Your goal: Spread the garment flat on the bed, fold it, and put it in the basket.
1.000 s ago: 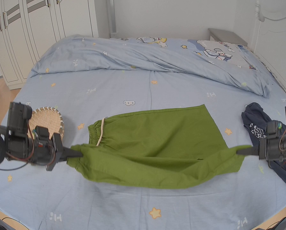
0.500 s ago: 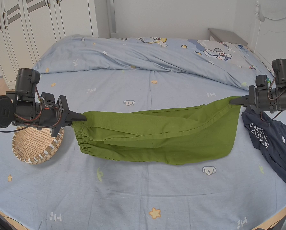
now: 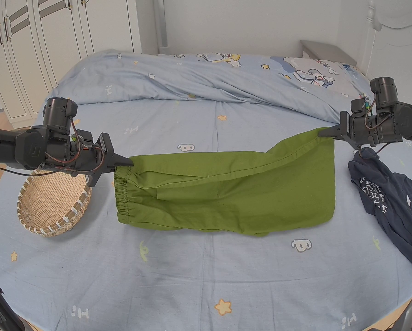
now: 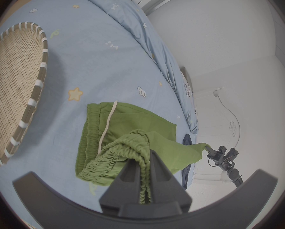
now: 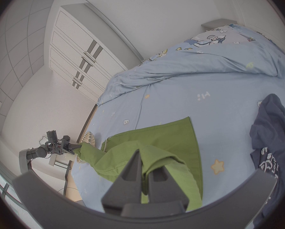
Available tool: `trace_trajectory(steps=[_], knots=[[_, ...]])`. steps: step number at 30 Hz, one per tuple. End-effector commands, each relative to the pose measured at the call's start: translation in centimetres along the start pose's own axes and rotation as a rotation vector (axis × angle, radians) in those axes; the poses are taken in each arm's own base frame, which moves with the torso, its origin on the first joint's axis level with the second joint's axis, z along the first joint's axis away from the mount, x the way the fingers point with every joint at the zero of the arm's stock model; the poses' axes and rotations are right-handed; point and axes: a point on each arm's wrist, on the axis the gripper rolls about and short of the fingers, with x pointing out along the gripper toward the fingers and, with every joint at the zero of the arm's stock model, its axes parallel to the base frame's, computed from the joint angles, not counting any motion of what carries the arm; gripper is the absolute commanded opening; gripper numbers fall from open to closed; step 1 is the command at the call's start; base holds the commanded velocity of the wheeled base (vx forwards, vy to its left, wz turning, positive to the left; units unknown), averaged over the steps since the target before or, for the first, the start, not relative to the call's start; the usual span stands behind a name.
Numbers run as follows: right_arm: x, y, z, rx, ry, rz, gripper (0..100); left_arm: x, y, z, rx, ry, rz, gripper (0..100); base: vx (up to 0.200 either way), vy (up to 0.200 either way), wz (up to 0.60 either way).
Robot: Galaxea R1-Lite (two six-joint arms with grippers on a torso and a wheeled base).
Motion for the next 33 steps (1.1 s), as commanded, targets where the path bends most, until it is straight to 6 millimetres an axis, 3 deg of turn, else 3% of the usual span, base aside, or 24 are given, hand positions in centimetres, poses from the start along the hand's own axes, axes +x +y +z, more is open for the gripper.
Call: trace_trajectory(steps=[1, 12, 28, 29, 30, 31, 33], knots=[[2.1, -1.0, 1.3, -0.001, 0.008, 0.001, 0, 1.9, 0.9, 1.5, -0.008, -0.004, 0.007, 0, 0.0, 0.0, 0.0], [3.9, -2.2, 1.4, 0.002, 0.023, -0.001, 0, 3.2, 1.9, 2.9, -0.015, -0.02, 0.015, 0, 0.0, 0.0, 0.0], [4.6, -3.4, -0.1, 0.045, 0.075, -0.027, 0, 4.2, 2.1, 2.7, -0.018, 0.0, 0.02, 0, 0.0, 0.0, 0.0], [4.8, -3.5, -0.2, 0.047, 0.076, -0.029, 100, 4.3, 2.1, 2.6, -0.017, 0.003, 0.023, 0, 0.0, 0.0, 0.0], [4.9, -3.6, -0.2, 0.048, 0.078, -0.028, 100, 4.5, 2.2, 2.5, -0.02, 0.006, 0.026, 0, 0.0, 0.0, 0.0], [5.1, -3.7, -0.3, 0.052, 0.081, -0.029, 100, 4.7, 2.4, 2.5, -0.022, 0.009, 0.03, 100, 0.0, 0.0, 0.0], [5.2, -3.8, -0.4, 0.054, 0.085, -0.03, 100, 4.8, 2.5, 2.5, -0.023, 0.01, 0.031, 100, 0.0, 0.0, 0.0]])
